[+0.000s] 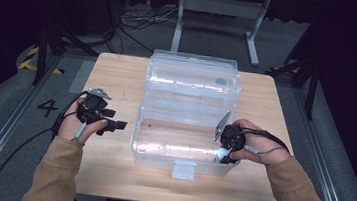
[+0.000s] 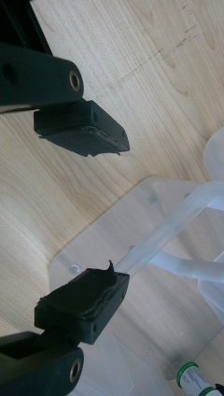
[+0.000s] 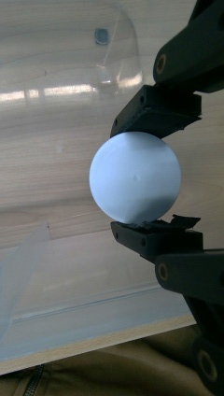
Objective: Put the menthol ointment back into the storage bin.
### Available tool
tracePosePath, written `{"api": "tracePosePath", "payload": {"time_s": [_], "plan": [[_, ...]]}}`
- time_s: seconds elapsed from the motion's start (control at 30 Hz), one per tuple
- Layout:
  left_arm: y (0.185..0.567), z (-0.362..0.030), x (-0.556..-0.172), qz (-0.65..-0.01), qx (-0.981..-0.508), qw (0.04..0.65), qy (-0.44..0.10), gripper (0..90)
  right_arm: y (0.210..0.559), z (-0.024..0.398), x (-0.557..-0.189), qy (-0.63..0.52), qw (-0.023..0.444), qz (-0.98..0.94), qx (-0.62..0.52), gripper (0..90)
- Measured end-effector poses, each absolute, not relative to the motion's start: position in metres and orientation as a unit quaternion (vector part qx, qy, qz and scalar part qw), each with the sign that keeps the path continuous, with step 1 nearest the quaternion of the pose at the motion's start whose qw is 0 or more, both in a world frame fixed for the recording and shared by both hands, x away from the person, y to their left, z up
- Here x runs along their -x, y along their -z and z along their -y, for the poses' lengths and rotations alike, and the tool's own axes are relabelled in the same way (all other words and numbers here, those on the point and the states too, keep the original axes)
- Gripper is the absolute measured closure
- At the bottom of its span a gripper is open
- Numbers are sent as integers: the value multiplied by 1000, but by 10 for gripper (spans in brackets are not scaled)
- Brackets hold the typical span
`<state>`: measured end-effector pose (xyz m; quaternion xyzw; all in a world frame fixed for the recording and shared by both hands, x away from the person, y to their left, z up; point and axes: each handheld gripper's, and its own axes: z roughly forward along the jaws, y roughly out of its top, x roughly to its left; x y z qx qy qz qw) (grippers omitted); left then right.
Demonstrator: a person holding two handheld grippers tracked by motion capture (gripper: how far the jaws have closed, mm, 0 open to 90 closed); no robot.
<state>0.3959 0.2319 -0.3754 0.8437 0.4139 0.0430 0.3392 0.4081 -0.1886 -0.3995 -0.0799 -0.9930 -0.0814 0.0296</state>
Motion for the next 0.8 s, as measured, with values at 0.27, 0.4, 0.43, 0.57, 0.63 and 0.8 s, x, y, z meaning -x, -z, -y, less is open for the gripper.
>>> {"api": "tracePosePath", "payload": {"time_s": [0.27, 0.4, 0.43, 0.57, 0.63, 0.8], "plan": [[376, -232, -396, -415, -843, 339, -42, 321, 403, 186, -410, 75, 33, 994, 79, 504], [376, -232, -396, -414, -844, 338, -42, 321, 405, 186, -410, 72, 35, 993, 81, 504], [376, -232, -396, -413, -844, 338, -44, 321, 405, 186, -410, 72, 35, 994, 80, 504], [376, -232, -396, -416, -843, 339, -42, 320, 408, 185, -411, 69, 36, 994, 79, 504], [376, -232, -396, -416, -843, 338, -42, 320, 409, 185, -412, 65, 39, 994, 81, 503], [376, -233, -396, -415, -844, 338, -44, 318, 410, 184, -412, 65, 41, 994, 83, 503]]}}
